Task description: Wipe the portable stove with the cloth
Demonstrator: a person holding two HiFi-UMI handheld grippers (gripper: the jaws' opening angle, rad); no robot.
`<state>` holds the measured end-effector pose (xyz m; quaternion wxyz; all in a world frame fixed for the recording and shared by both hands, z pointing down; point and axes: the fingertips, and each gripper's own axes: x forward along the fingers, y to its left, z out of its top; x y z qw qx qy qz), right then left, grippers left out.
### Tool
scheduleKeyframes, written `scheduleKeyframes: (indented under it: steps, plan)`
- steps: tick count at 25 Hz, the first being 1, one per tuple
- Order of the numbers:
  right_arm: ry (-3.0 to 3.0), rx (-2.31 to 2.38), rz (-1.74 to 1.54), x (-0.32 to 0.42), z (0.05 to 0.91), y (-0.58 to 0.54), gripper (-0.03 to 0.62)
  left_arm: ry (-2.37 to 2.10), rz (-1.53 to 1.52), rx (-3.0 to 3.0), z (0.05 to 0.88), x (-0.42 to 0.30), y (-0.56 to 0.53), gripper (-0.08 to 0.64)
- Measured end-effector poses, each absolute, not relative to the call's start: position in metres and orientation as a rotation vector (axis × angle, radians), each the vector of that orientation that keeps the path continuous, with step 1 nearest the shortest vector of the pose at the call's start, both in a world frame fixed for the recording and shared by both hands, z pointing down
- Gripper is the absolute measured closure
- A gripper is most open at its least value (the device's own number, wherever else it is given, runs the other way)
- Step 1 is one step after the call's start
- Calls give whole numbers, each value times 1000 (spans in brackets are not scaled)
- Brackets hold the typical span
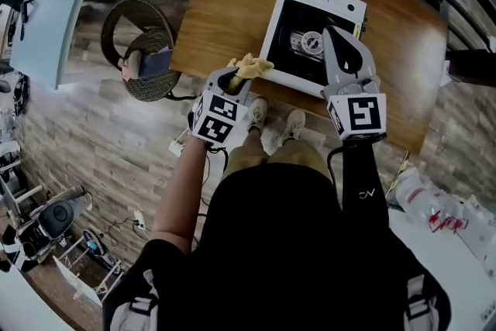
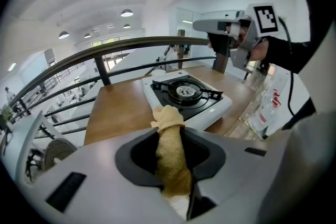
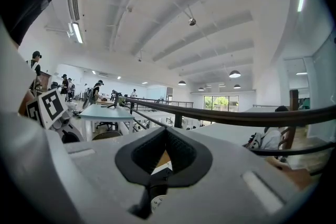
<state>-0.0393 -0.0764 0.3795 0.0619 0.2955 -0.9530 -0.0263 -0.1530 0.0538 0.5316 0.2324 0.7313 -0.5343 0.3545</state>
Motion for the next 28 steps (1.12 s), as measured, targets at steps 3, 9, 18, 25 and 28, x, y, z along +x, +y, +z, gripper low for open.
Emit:
scheduleKeyframes:
  steps: [3,9,18,25,28]
  plan:
    - [-2880,896,-81,-36,380,-79,592,-1349,959,2142,530,-116,66,468]
    - [-2849,932,-70,-16,386,-84,592,-1084,928,2329,548,1,55,468]
    - [-2769,1063,-24,49,402,-99,592,-820,982,2385,593,89,48,468]
    - [-2848,1020,1,42,400,-114,592,-1156,990,2070,602,-18,55,468]
    - [-2884,925,-31,20,394,-116,592,-1373,943,1886,598,-83,68,468]
